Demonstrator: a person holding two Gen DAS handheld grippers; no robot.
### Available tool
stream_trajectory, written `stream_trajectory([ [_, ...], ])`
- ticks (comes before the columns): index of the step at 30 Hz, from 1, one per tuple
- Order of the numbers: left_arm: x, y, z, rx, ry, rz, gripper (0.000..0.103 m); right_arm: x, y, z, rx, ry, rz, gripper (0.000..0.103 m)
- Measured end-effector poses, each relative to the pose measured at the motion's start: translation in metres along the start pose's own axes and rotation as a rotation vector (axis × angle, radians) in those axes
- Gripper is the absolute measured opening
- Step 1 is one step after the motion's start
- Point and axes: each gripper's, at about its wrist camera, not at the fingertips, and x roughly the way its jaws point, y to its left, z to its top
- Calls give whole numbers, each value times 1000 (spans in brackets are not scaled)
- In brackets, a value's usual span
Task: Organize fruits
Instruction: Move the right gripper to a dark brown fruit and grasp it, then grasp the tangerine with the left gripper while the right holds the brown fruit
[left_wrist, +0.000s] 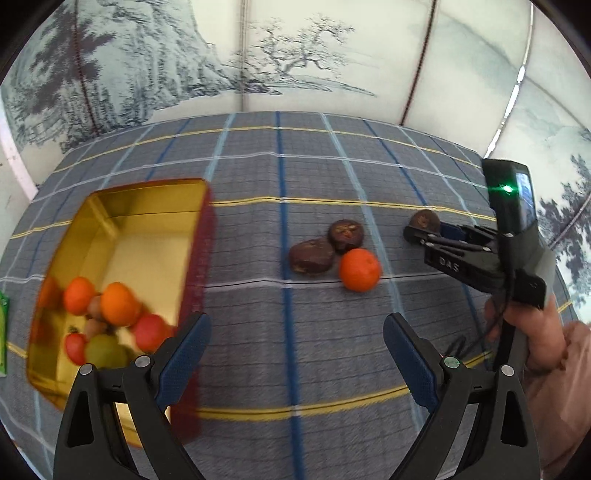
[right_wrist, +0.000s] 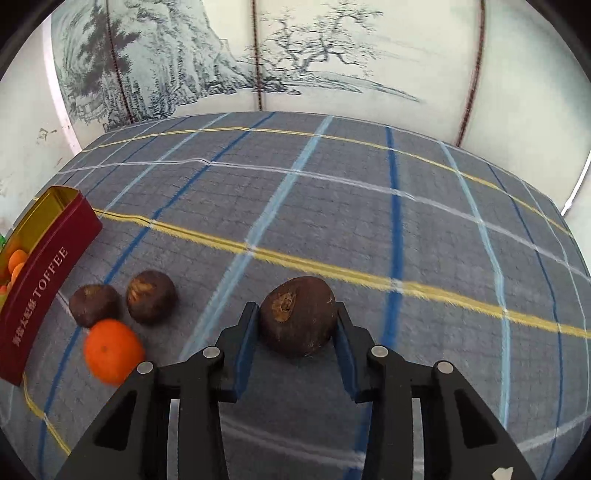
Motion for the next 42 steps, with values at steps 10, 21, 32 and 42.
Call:
stream_trajectory([
  [10, 31, -34, 15, -1, 3, -49, 81, -33, -52, -41, 49, -1, -61, 36],
  [21, 68, -47, 27, -26, 61, -50, 58, -34, -57, -44, 66, -3, -49, 37],
  [32, 90, -55, 31, -4, 85, -26, 52, -34, -58, -44, 70, -4, -43, 38],
  [42, 88, -53, 26, -2, 87, -29, 37, -34, -57, -44, 69, -4, -45, 38],
])
